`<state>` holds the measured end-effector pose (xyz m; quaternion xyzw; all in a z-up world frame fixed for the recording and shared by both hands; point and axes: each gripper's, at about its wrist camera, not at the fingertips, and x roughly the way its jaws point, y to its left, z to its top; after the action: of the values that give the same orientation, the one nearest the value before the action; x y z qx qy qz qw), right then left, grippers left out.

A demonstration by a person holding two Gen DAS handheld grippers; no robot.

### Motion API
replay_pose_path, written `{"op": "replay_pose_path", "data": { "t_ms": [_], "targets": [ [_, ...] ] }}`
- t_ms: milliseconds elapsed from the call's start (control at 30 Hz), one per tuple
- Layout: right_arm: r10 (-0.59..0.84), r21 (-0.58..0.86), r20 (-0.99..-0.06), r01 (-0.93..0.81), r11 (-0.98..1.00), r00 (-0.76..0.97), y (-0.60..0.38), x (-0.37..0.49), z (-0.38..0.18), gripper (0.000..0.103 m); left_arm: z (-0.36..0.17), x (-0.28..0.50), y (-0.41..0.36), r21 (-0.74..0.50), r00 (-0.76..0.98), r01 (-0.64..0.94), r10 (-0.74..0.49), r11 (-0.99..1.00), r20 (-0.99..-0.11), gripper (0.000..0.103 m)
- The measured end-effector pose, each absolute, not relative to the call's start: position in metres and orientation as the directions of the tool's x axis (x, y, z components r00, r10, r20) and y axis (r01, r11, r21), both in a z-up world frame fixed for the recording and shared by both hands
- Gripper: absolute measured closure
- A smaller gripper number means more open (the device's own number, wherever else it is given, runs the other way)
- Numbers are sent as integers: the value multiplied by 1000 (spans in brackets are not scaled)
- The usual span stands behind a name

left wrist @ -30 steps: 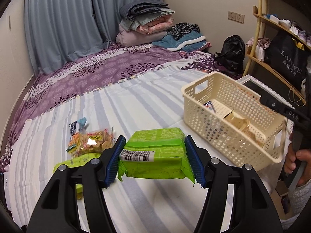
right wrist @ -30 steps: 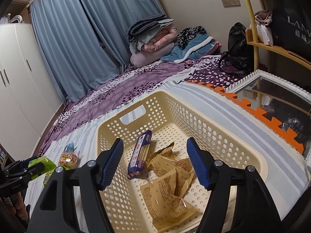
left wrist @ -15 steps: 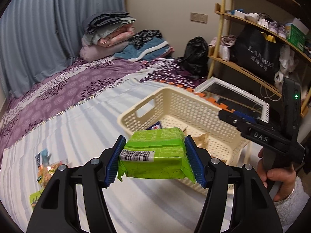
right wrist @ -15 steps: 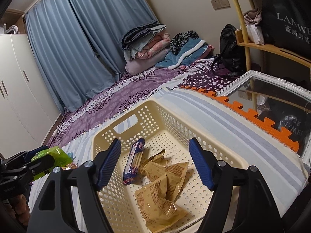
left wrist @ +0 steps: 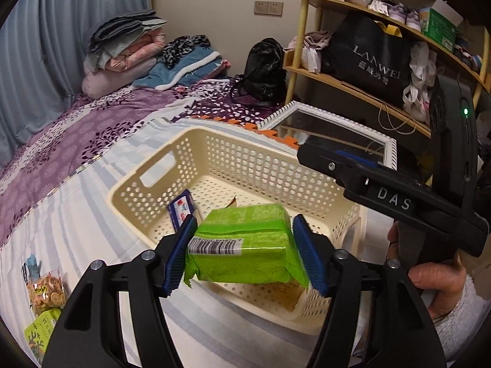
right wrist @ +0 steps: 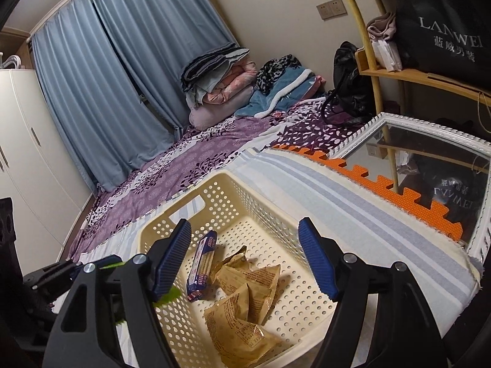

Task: Organize snacks
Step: 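Carry the small green pack into the basket and open the left gripper, then move both grippers back from the basket over the remaining snack packs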

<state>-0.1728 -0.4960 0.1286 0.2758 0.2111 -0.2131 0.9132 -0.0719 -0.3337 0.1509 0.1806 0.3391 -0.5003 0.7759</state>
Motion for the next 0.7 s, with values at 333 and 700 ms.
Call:
{"op": "replay_pose_path", "data": {
  "t_ms": [333, 700],
  "targets": [
    [-273, 419, -505, 509, 752, 819, -496, -170, 129, 31, 152, -58, -320, -90, 293, 864, -641, 495, -710, 15],
    [-263, 402, -501, 491, 773, 824, -481, -163, 135, 22, 158, -49, -302, -105, 319, 840, -642, 532, -697, 4]
  ]
}}
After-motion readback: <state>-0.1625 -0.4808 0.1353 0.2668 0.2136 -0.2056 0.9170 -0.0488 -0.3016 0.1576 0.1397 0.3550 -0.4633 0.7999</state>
